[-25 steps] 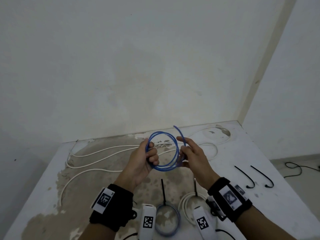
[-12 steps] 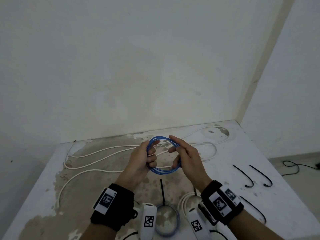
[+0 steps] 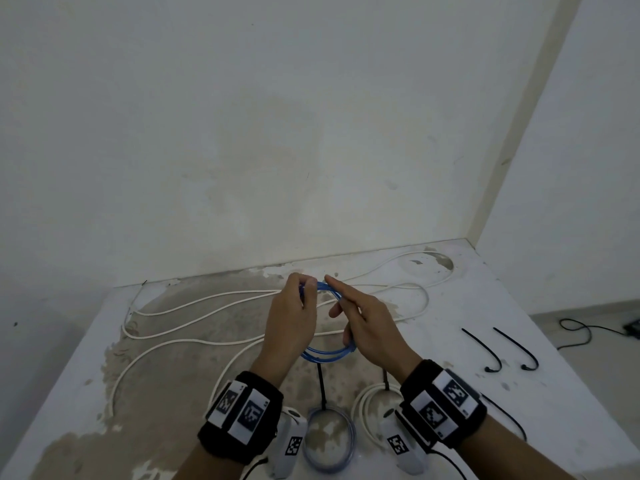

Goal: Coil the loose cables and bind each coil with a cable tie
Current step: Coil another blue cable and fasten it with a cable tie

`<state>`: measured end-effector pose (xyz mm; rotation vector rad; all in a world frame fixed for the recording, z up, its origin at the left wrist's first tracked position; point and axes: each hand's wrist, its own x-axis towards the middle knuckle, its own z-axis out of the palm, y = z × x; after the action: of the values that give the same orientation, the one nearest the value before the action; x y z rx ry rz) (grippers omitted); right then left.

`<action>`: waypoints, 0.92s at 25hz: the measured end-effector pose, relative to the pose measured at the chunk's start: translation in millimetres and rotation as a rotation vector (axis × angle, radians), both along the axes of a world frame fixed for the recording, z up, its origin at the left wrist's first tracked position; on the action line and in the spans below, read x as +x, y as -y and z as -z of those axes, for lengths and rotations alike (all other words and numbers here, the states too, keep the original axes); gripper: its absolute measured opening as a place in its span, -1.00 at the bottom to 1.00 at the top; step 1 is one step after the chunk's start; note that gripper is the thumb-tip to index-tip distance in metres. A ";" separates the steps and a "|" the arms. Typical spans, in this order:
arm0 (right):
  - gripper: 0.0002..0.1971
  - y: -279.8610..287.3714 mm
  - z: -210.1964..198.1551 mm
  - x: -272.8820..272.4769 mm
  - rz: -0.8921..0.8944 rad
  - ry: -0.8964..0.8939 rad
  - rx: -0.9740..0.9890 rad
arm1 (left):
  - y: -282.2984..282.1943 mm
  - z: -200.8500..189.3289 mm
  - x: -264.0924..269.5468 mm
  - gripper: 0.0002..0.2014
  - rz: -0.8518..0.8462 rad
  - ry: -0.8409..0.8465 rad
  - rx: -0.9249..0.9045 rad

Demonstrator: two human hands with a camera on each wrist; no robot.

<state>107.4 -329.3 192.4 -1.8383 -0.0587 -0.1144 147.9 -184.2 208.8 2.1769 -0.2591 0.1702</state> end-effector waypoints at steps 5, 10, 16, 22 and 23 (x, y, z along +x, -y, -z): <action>-0.58 1.3 -7.5 -1.8 0.008 -0.051 0.204 | 6.0 6.4 2.0 -0.76 -0.028 0.102 -0.079; -0.68 -11.8 -12.9 -4.3 -0.057 -0.314 0.962 | 13.3 11.1 13.6 -0.70 -0.281 0.024 -0.386; -0.61 1.6 -23.3 7.5 0.205 -0.278 0.658 | 17.5 8.9 -3.7 -0.64 -0.023 -0.247 -0.448; -0.88 0.2 -16.9 13.7 0.370 -0.229 0.716 | 29.2 14.1 -13.1 -0.67 -0.005 -0.068 -0.278; -0.87 1.5 -16.5 14.2 0.374 -0.202 0.749 | 30.3 14.8 -15.3 -0.67 0.005 -0.096 -0.325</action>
<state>121.6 -330.9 208.9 -1.0857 0.4205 -0.1826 132.6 -214.5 194.0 1.8554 -0.1695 0.0973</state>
